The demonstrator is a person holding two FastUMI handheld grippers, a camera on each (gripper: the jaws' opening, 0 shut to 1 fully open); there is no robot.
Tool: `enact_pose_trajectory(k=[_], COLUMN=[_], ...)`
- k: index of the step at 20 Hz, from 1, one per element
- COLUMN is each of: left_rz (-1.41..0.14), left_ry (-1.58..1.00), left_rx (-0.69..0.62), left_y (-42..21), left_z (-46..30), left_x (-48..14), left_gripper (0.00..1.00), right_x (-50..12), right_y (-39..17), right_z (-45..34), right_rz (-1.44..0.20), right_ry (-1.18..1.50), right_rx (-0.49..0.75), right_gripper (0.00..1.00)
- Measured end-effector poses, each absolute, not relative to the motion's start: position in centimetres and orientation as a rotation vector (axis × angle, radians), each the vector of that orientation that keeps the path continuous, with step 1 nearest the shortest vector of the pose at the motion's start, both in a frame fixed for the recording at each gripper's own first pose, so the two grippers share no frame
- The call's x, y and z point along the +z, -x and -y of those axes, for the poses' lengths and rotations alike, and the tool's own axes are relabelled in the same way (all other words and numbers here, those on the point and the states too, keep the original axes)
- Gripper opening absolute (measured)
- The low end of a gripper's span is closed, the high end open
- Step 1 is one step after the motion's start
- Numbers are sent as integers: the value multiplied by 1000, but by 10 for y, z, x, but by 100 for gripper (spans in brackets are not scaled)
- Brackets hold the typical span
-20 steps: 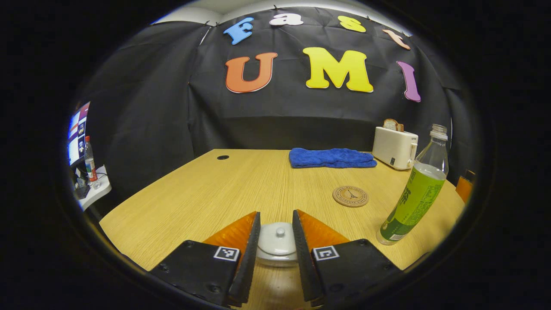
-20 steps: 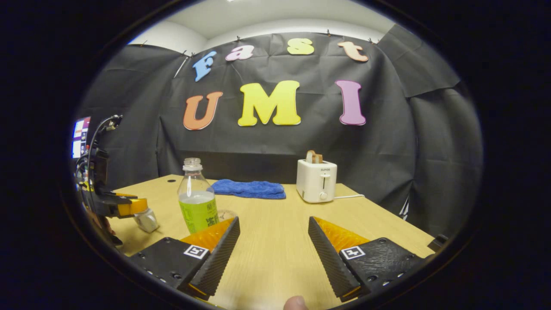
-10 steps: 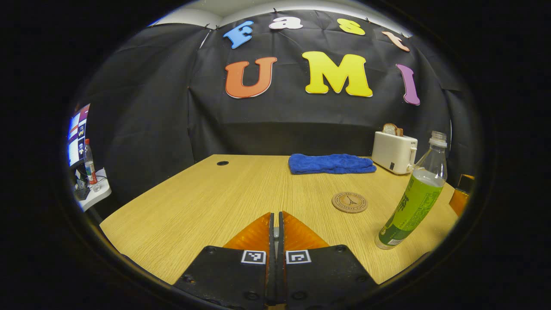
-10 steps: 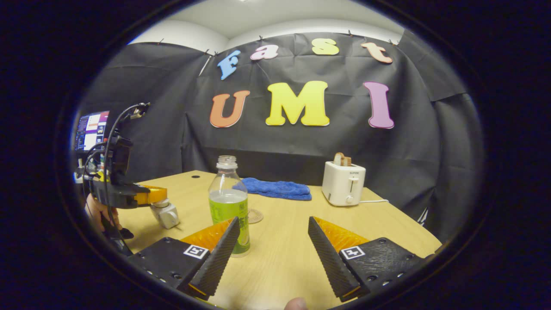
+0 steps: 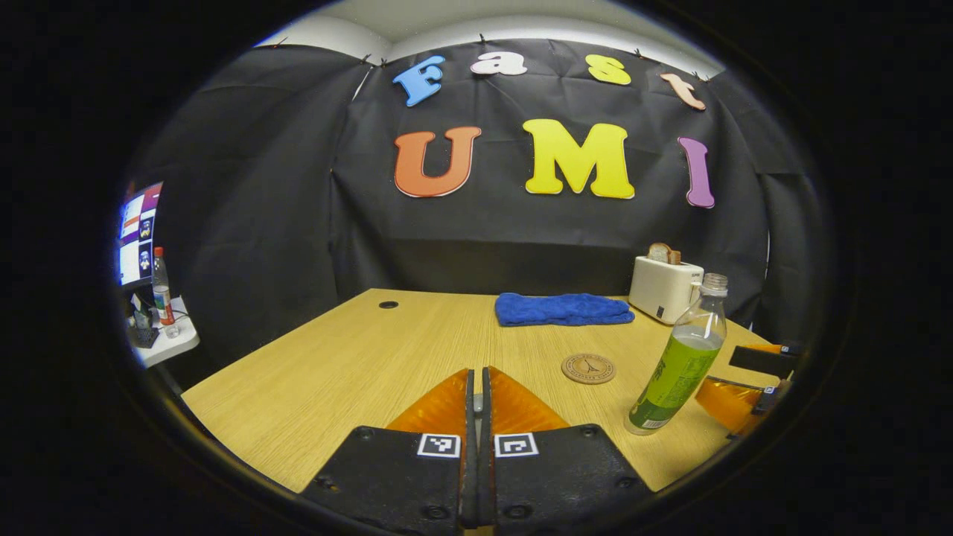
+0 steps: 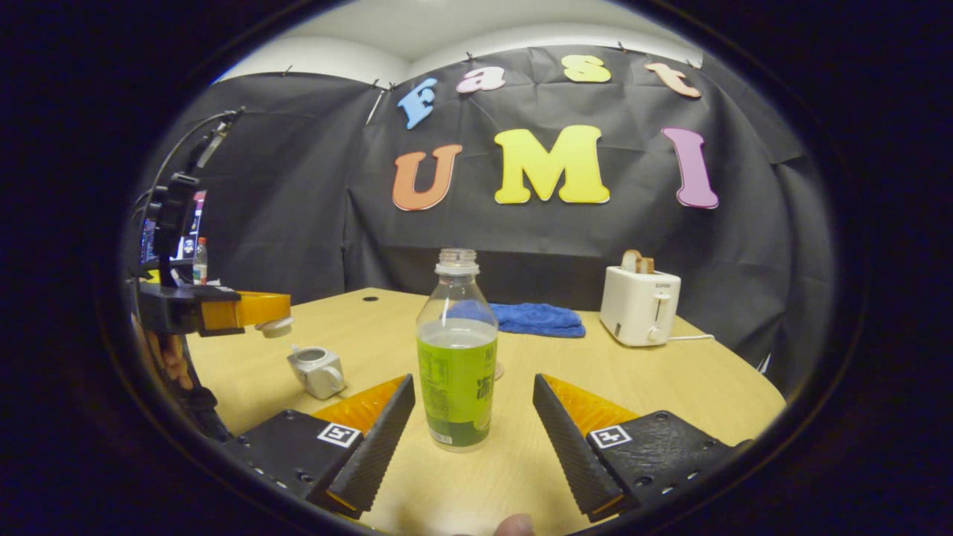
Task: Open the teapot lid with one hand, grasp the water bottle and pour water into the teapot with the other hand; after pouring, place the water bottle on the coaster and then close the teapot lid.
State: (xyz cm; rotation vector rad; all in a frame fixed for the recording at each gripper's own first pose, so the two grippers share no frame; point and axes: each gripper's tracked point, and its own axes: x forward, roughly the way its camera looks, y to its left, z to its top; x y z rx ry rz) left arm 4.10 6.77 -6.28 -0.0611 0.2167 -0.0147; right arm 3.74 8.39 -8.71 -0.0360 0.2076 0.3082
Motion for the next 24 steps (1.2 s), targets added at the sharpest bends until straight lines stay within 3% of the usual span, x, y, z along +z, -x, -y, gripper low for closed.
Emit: enact_pose_trajectory(k=[12,13,14,16,24], left_rz=[-188,-190,-188,-190,-183], left_ry=[69,72,76,75,79], left_rx=[13,15,15,9,22], left_y=[-15,-14,-13,-14,-11], left_z=[-90,-91,-92,-91,-105], left_x=[-57,-57,-58,-57,-53], left_gripper=[3,3,3,3,3], right_x=[-94,-93,-92,-89,-65], right_y=[-66,-66,-67,-68,-86], right_z=[-112,-108,-107,-109,-138], right_rz=[-224,-222,-228,-236,-158], right_ry=[11,11,8,26,552], right_rx=[259,250,251,263,354], right_gripper=[95,89,76,74,73])
